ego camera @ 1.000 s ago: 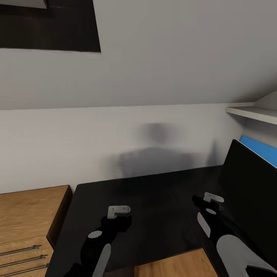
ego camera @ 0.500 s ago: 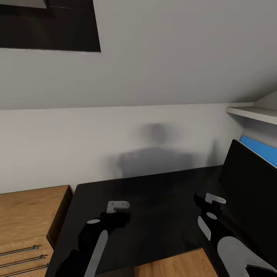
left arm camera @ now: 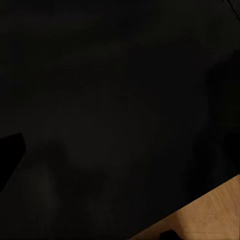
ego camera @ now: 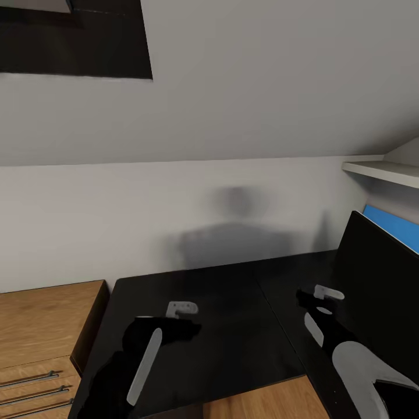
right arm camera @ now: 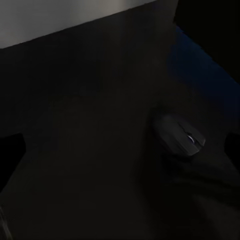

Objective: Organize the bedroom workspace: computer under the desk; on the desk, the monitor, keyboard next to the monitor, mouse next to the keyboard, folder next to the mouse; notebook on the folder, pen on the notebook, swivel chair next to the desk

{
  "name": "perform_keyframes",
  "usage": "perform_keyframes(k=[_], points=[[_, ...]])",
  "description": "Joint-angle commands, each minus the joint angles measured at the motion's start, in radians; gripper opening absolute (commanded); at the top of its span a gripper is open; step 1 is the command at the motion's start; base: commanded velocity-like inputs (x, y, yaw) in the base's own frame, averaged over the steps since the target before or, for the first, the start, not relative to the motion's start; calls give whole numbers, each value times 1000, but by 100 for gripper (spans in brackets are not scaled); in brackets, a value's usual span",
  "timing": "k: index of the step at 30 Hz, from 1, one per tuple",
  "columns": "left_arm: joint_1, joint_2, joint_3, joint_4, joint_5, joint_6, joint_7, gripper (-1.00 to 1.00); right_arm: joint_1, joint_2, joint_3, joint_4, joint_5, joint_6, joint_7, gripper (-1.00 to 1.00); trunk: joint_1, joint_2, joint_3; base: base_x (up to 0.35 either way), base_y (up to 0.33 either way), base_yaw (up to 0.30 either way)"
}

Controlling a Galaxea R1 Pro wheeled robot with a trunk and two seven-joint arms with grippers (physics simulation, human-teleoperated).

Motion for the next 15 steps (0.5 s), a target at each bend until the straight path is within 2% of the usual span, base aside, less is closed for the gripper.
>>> perform_keyframes(k=[1,3,7,8,11,15], points=[[-3,0,8,1,8,3,4,100,-20,-1,0,2,-11,14,-1,100,0,-1,-2,0,0,0],[-8,-2,51,-12,9,-1,1,100,-86,-6,0,15,-12,89,-2,100,0,-1,-2,0,0,0],[-10,-5,87,-60,11,-4,0,100,-138,-13,-1,43,-14,169,-5,100,0,-1,-2,0,0,0],[-11,-6,98,-96,14,-5,0,100,-155,-17,-3,56,-16,210,-7,100,0,-1,-2,0,0,0],[-11,-7,110,-158,39,-3,0,100,-176,-18,-5,75,-21,291,-9,100,0,-1,-2,0,0,0],[-12,-7,114,-182,85,-3,0,100,-182,-12,-7,88,-23,325,-10,100,0,-1,-2,0,0,0]])
